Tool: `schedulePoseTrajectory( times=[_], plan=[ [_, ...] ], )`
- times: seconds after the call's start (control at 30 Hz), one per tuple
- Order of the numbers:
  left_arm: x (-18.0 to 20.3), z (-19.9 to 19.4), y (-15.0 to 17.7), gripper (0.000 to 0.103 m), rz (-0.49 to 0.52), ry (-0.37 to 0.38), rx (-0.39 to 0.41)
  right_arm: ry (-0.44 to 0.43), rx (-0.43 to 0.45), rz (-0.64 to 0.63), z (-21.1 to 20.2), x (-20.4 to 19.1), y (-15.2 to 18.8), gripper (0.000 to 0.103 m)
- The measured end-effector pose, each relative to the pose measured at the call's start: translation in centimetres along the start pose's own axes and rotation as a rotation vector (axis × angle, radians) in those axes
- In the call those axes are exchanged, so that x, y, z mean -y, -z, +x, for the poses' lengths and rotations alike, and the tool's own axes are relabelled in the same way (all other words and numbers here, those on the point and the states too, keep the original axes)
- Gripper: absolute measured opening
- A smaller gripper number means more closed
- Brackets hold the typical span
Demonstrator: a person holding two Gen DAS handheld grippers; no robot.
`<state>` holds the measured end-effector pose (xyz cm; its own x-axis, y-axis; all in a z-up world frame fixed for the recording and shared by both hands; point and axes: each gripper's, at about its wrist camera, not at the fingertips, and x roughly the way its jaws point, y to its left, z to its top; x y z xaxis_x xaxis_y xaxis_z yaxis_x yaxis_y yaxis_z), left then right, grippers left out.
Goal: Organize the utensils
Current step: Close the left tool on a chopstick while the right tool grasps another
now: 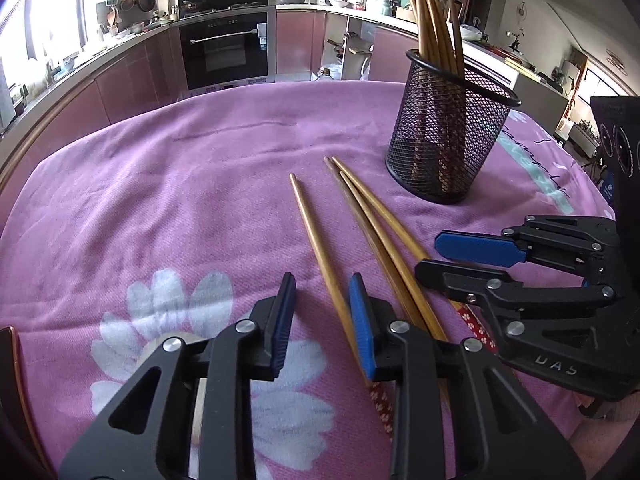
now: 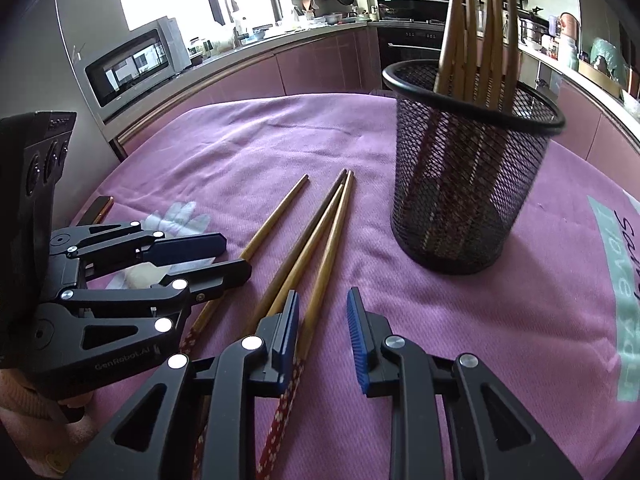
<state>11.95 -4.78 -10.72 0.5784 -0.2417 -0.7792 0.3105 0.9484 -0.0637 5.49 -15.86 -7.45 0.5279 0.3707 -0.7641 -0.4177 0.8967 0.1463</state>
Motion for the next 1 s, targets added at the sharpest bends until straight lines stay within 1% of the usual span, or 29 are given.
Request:
schedulePoseTrajectory(
  times=[0.17,0.23,0.3,0.47,0.53,0.6,0.77,1.0],
  plan=[
    [0.2,0.6,-0.7,0.028,0.008,-0.008,0.000,0.012,0.000,-0.004,0.8,-0.2,-0.9,0.022],
    [0.3,0.8,-0.9,0.027,0.010,-0.011,0.002,0.020,-0.001,-0.009,1.0,-0.2,-1.2,0.021],
    [0.3,0.9,-1.0,0.027,0.008,-0.014,0.003,0.028,-0.002,-0.009,1.2,-0.3,-1.4,0.018],
    [0.0,1.0,-1.2,0.017,-0.022,-0.014,0.006,0.028,0.000,0.010,1.3,0.1,-1.5,0.009],
    [-0.2,1.1,-1.2,0.012,-0.035,-0.007,0.006,0.026,0.001,0.017,1.3,0.2,-1.5,0.007],
    [-0.2,1.1,-1.2,0.012,-0.044,-0.004,0.007,0.023,0.004,0.027,1.2,0.3,-1.4,0.006],
    [-0.3,1.0,-1.1,0.008,-0.059,0.007,0.008,0.017,0.012,0.043,0.9,0.7,-1.3,0.005],
    [-0.5,0.4,-0.9,0.008,-0.077,0.026,0.013,-0.016,0.028,0.060,-0.1,1.1,-1.1,0.005]
  ],
)
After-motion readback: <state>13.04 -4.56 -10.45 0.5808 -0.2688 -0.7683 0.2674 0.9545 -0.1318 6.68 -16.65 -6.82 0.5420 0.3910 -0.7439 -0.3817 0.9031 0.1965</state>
